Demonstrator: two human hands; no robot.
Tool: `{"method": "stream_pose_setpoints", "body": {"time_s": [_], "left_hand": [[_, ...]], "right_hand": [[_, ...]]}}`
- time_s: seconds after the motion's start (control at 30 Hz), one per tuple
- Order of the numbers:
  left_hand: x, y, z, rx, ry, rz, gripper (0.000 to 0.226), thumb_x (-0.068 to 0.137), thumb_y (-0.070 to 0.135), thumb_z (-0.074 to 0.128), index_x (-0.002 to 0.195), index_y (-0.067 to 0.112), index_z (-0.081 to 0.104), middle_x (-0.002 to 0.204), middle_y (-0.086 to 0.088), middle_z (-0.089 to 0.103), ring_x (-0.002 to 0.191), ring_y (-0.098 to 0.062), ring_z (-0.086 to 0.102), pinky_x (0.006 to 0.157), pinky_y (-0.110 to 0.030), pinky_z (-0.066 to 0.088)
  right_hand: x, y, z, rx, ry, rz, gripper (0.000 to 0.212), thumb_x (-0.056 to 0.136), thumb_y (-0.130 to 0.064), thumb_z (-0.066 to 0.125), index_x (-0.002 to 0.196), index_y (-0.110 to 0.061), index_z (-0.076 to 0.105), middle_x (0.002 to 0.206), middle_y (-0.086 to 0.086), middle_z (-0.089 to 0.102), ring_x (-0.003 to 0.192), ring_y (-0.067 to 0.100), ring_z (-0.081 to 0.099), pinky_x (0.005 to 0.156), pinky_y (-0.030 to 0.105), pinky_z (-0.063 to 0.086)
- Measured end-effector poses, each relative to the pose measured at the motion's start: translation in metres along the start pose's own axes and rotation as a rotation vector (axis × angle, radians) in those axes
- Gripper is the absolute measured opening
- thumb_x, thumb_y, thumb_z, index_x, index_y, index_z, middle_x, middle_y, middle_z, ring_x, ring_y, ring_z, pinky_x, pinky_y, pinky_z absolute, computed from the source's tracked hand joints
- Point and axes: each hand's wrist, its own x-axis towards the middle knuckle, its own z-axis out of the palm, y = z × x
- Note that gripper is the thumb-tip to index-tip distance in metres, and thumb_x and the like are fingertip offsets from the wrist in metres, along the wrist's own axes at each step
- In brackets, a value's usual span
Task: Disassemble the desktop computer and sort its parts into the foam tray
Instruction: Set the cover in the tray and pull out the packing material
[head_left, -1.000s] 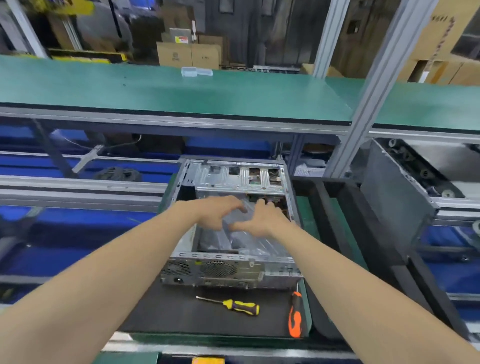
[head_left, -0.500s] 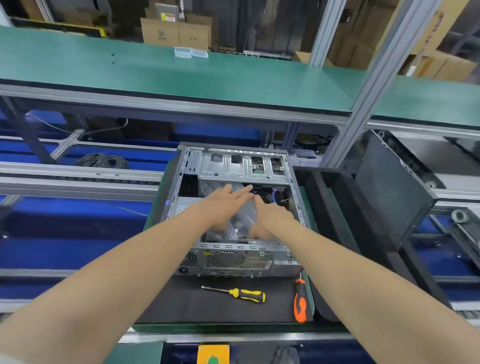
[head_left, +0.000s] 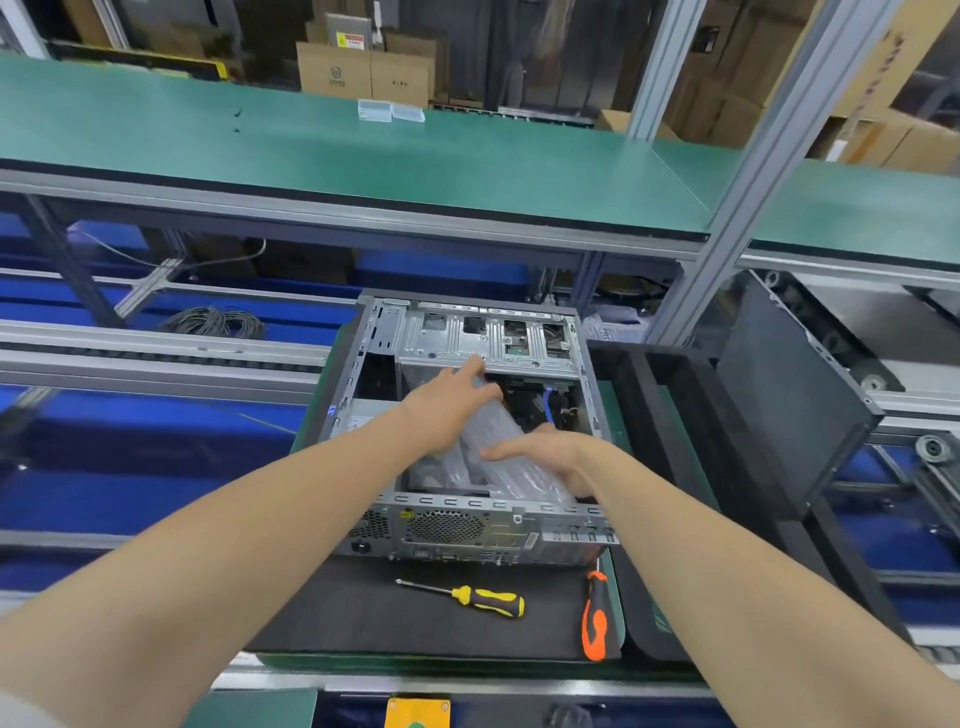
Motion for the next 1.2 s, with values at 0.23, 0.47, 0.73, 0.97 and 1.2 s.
{"method": "stream_pose_setpoints", "body": {"time_s": [0.23, 0.47, 0.73, 0.97, 1.2], "left_hand": [[-0.022, 0.01, -0.004, -0.704, -0.225, -0.618, 0.061, 0.098, 0.016, 0.059, 0.151, 0.004, 0.031, 0.131, -0.019, 0.058, 0.097, -0.032, 0.069, 0.081, -0.042, 0.061], [-0.022, 0.034, 0.002, -1.181, -0.296, -0.768, 0.05, 0.107, 0.015, 0.041, 0.156, 0.006, 0.031, 0.162, -0.017, 0.032, 0.128, -0.031, 0.047, 0.097, -0.041, 0.042], [-0.02, 0.037, 0.002, -1.296, -0.142, -0.904, 0.069, 0.098, 0.022, 0.066, 0.155, 0.006, 0.031, 0.156, -0.017, 0.041, 0.142, -0.035, 0.044, 0.114, -0.049, 0.042], [-0.012, 0.045, -0.021, -1.935, -0.092, -0.911, 0.041, 0.099, 0.036, 0.056, 0.13, 0.01, 0.053, 0.12, -0.017, 0.07, 0.103, -0.034, 0.072, 0.089, -0.051, 0.06], [-0.018, 0.048, -0.03, -1.911, -0.241, -1.002, 0.057, 0.078, 0.043, 0.083, 0.115, 0.008, 0.058, 0.103, -0.019, 0.07, 0.063, -0.038, 0.075, 0.052, -0.046, 0.06]], "right_hand": [[0.012, -0.012, 0.0, -0.112, -0.123, 0.035, 0.128, 0.06, -0.055, 0.089, 0.164, -0.026, 0.02, 0.173, 0.01, 0.007, 0.157, 0.041, 0.011, 0.122, 0.066, 0.015], [0.007, -0.013, -0.016, -0.083, -0.024, -0.075, 0.113, 0.061, -0.048, 0.086, 0.157, -0.022, 0.035, 0.17, 0.007, 0.021, 0.153, 0.036, 0.025, 0.118, 0.06, 0.025], [-0.014, -0.024, -0.025, 0.008, -0.062, -0.196, 0.113, 0.059, -0.063, 0.086, 0.157, -0.035, 0.036, 0.172, 0.001, 0.014, 0.156, 0.031, 0.018, 0.122, 0.06, 0.014], [-0.035, -0.038, -0.057, 0.268, -0.354, -0.078, 0.064, 0.078, -0.042, 0.084, 0.127, -0.009, 0.061, 0.098, 0.012, 0.074, 0.081, 0.029, 0.073, 0.075, 0.038, 0.06], [-0.05, -0.041, -0.058, 0.088, -0.372, -0.098, 0.075, 0.074, -0.047, 0.088, 0.133, -0.008, 0.064, 0.111, 0.018, 0.072, 0.09, 0.033, 0.071, 0.084, 0.044, 0.058]]}}
